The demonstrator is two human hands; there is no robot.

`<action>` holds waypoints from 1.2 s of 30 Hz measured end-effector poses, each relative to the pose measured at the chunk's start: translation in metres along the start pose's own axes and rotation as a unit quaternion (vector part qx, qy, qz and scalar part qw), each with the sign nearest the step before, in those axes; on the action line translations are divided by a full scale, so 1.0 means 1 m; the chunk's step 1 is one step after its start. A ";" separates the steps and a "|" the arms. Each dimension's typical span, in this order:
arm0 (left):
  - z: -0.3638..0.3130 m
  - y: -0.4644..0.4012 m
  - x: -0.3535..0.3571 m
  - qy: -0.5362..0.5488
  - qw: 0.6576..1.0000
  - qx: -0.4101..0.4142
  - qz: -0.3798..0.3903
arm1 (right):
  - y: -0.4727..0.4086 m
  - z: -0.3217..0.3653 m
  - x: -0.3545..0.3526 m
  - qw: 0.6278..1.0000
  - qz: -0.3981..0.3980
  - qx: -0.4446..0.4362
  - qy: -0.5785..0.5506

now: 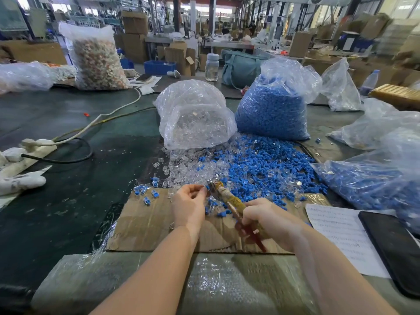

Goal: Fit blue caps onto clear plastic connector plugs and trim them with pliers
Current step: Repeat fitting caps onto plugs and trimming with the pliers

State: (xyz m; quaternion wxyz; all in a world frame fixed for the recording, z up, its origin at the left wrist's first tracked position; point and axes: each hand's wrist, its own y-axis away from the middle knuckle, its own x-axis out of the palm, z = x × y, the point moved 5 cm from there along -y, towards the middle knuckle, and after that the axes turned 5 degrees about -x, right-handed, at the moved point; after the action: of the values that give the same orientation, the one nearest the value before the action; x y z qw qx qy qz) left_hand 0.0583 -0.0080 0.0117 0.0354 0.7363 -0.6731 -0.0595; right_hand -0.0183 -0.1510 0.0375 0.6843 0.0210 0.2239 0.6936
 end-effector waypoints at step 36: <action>-0.005 -0.003 -0.003 0.044 0.990 -0.134 -0.011 | 0.005 -0.003 0.014 0.993 0.043 0.004 0.110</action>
State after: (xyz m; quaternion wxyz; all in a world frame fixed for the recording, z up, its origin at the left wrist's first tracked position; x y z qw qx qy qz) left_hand 0.0619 -0.0045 0.0162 0.1627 0.7342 -0.6487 -0.1169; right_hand -0.0252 -0.1382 0.0326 0.6247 -0.0427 0.2997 0.7198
